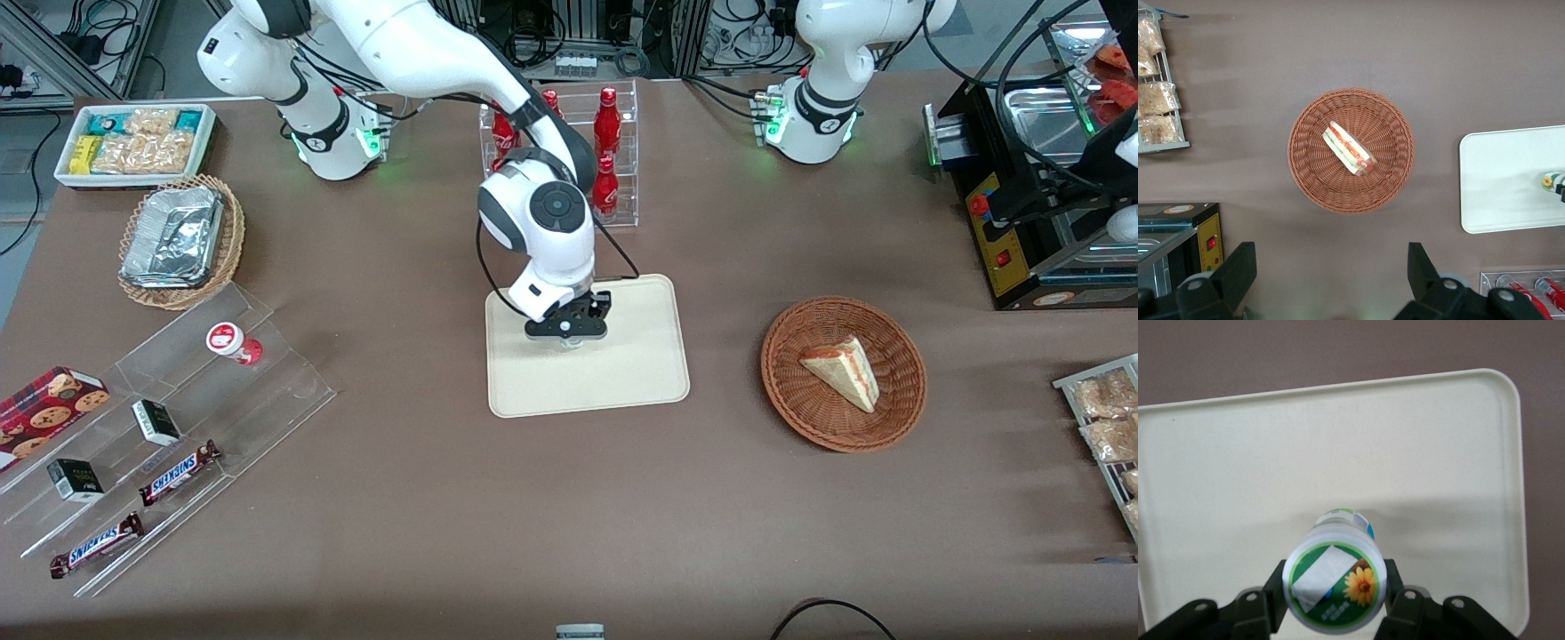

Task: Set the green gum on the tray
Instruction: 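Lower the gum tub onto the cream tray and open the right gripper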

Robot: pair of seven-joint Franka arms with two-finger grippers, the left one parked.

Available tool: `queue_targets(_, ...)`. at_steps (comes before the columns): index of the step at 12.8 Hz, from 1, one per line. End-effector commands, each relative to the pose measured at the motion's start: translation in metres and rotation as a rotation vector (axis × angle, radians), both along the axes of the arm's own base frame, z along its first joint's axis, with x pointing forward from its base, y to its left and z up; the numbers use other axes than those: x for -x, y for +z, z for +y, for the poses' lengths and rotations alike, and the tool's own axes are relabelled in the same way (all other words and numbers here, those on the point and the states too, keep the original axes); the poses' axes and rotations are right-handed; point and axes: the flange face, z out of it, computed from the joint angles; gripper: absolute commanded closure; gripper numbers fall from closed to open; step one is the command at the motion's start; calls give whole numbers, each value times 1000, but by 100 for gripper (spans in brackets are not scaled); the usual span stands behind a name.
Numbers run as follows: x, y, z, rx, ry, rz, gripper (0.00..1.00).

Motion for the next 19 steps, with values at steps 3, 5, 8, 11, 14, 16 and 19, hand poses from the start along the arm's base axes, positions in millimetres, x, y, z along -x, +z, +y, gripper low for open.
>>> queue_targets(3,3,-18,18,-21,-15,-21,100)
queue_targets(5,3,-28,17,-10,-12,-16,100)
queue_targets(8,3,-33,18,-35,-36,-1,100)
queue_targets(11,4,-38,18,-35,-40,7,6)
queue_targets(14,-3,-21,14,-54,-36,-5,0)
queue_targets(16,-9,2,9,-73,-45,-11,0)
queue_targets(19,-26,60,-27,-74,-45,34,0)
